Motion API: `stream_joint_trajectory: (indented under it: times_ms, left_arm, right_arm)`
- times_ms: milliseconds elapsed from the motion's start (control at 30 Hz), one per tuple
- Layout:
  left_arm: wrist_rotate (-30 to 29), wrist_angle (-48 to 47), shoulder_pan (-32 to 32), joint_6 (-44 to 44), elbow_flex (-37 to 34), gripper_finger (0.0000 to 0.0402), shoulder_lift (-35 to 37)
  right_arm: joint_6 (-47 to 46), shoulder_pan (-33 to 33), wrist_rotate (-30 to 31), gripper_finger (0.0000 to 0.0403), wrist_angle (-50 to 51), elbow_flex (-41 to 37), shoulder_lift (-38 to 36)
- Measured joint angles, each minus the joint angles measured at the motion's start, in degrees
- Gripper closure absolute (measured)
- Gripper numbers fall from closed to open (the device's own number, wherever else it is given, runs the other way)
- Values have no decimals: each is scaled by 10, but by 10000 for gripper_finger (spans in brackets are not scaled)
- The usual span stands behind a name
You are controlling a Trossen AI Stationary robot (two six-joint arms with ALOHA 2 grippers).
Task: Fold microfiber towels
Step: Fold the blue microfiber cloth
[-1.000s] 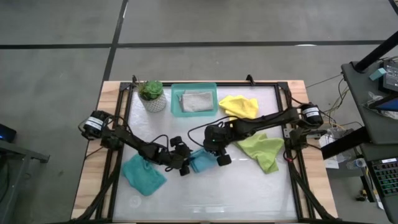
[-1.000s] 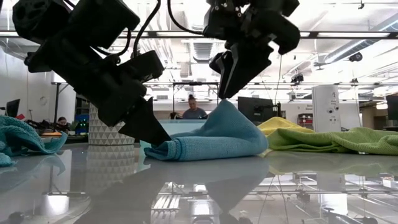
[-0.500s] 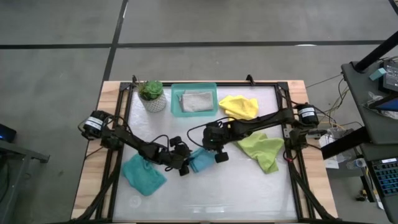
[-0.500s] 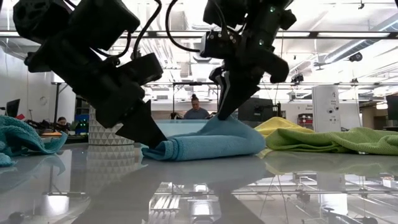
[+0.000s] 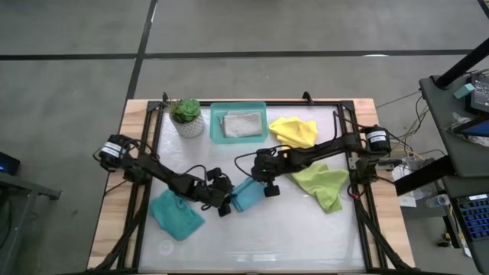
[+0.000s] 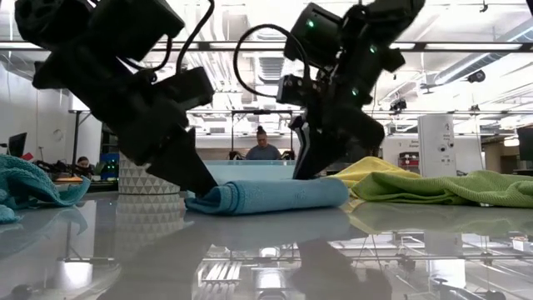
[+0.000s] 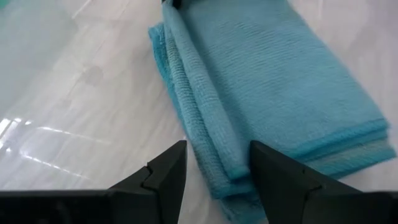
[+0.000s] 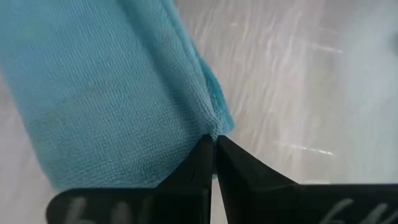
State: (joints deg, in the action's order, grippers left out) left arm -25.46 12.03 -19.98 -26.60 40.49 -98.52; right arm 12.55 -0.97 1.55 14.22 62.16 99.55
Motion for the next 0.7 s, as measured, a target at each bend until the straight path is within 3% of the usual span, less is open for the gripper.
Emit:
stream_joint_trajectory:
  times_ms: [300,700]
  left_arm:
    - [22,-6,0,-18,0,240,12]
    - [13,-45,0,-30,0,240,33]
  right_arm:
    - [-29,1,0,383,-45,-26,0]
    - [-39,2,0,271,-12,6,-16]
